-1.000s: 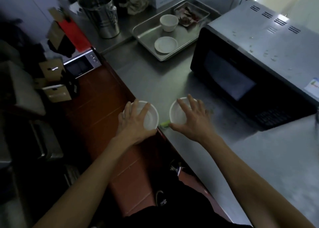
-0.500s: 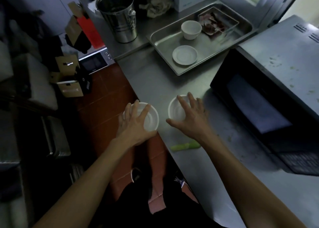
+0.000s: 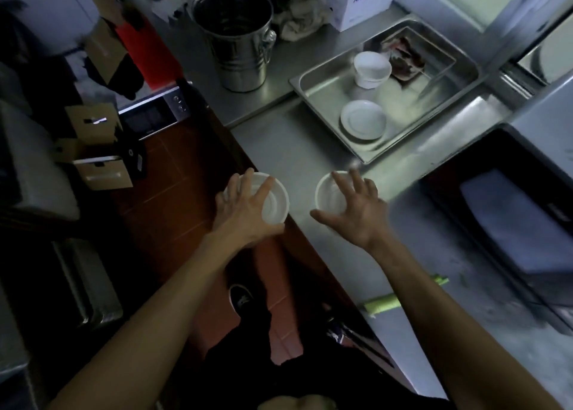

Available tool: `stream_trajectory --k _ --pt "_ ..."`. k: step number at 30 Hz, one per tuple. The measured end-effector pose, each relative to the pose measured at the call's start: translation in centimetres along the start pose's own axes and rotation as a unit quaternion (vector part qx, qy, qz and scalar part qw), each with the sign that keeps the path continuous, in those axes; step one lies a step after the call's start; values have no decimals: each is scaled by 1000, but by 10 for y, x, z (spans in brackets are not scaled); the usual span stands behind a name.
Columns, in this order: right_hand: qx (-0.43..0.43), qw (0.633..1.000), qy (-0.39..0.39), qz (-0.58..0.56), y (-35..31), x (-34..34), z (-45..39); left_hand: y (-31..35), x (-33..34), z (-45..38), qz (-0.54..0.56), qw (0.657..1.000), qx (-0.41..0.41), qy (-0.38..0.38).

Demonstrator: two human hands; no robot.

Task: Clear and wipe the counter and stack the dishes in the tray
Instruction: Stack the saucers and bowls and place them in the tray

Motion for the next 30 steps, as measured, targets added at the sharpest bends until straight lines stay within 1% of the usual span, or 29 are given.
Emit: stream_trajectory --k 4,9,14,17,20,22,25,30 --pt "48 998 5 -38 -26 3 -25 -29 -27 -39 -4 1000 18 5" --pt "71 996 30 -54 -34 -5 -49 -27 -43 -80 -3 998 61 10" --pt "105 991 42 -69 -14 -19 -78 7 -44 -128 -4 995 96 -19" --pt "111 990 52 -68 1 -24 -101 30 -49 -157 -16 993 117 -18" --pt "114 989 78 -61 20 -39 -121 53 -53 -183 -40 989 139 -21" --pt "108 989 88 -44 31 -48 -134 68 -58 -200 -65 984 163 -5" --pt "106 991 84 -24 47 -52 -150 89 -62 -222 -76 980 182 4" --pt "124 989 80 -18 69 -48 -171 115 -53 -245 -100 975 197 -27"
Point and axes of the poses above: each hand's wrist, its own z-axis away from the middle knuckle, its own x-axis out of the palm, y = z × x, the point moved 10 cm from there along -z, towards the middle knuckle, and after that the axes turned 7 degrees about y, right-handed, at the moved point
